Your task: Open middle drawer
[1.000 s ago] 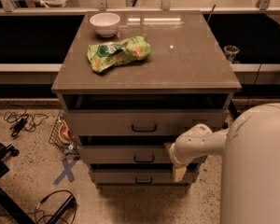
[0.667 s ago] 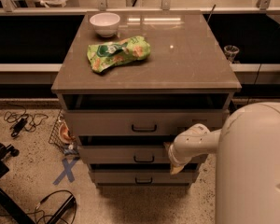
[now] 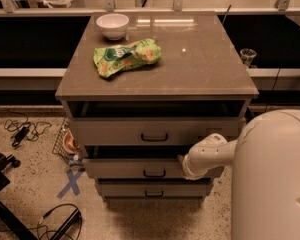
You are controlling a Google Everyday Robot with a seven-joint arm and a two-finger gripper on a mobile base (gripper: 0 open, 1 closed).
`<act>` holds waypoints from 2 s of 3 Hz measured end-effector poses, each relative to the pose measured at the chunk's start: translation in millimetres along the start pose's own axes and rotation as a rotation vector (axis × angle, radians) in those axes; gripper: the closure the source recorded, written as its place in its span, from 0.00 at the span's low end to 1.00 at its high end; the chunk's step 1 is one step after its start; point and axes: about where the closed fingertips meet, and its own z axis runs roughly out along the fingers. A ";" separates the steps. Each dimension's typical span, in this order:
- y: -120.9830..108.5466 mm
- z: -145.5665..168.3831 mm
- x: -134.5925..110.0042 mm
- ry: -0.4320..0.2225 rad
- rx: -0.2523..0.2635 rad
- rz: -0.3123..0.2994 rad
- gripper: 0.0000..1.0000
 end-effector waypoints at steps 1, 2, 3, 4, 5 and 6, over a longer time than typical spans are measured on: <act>-0.4 -1.7 0.0 0.000 0.000 0.000 1.00; -0.7 -3.2 -0.1 0.000 0.000 0.000 1.00; -1.5 -6.7 -0.4 0.000 0.000 0.000 1.00; -2.0 -8.5 -0.6 0.000 0.000 0.000 1.00; -2.2 -9.5 -0.6 0.000 0.000 0.000 1.00; -2.9 -12.2 -0.9 0.000 0.000 0.000 1.00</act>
Offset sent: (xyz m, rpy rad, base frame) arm -0.2987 -0.2249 0.0074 -0.2092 0.0736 -0.3511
